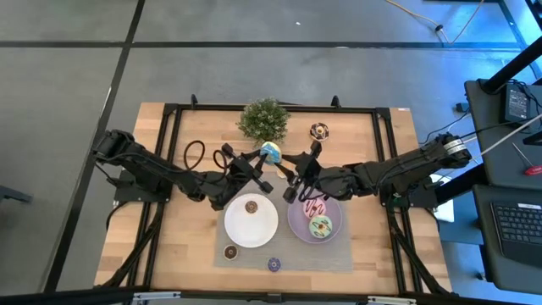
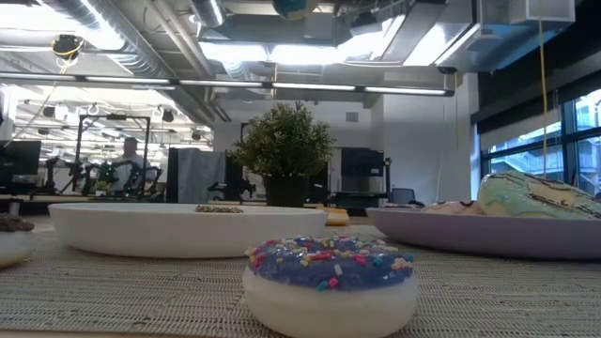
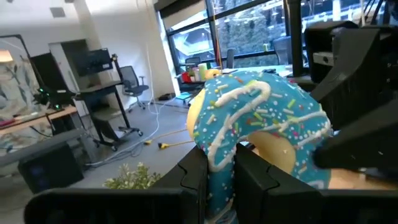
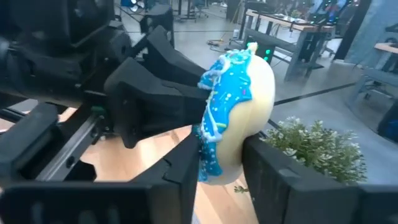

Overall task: Pick & Place donuts
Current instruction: Put the big blue donut on the purple plate

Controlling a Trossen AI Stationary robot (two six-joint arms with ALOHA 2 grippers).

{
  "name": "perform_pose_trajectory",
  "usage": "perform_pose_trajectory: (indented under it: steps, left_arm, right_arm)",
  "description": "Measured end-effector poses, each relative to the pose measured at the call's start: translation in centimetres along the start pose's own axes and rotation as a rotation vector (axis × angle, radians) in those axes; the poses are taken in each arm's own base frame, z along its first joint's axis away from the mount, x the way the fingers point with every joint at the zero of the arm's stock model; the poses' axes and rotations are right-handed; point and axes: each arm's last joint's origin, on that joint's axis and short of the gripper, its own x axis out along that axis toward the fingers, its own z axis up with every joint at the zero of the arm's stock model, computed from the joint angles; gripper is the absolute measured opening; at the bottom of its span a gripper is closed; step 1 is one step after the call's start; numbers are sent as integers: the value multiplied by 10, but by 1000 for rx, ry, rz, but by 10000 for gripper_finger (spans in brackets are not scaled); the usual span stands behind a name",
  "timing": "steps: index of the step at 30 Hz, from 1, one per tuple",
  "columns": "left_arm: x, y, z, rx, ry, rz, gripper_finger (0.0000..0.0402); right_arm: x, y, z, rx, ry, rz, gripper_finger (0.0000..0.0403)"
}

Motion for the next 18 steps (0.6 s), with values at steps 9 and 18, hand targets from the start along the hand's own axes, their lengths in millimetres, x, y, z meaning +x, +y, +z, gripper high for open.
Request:
perform_pose_trajectory:
  steps: [9, 18]
  left_arm:
    - [-7, -2, 0, 52, 11, 24, 54]
    - [-10, 0, 3, 71, 15, 38, 86]
  right_arm:
    - [0, -1, 0, -50, -2, -23, 29]
    - [0, 0, 0, -71, -2, 16, 23]
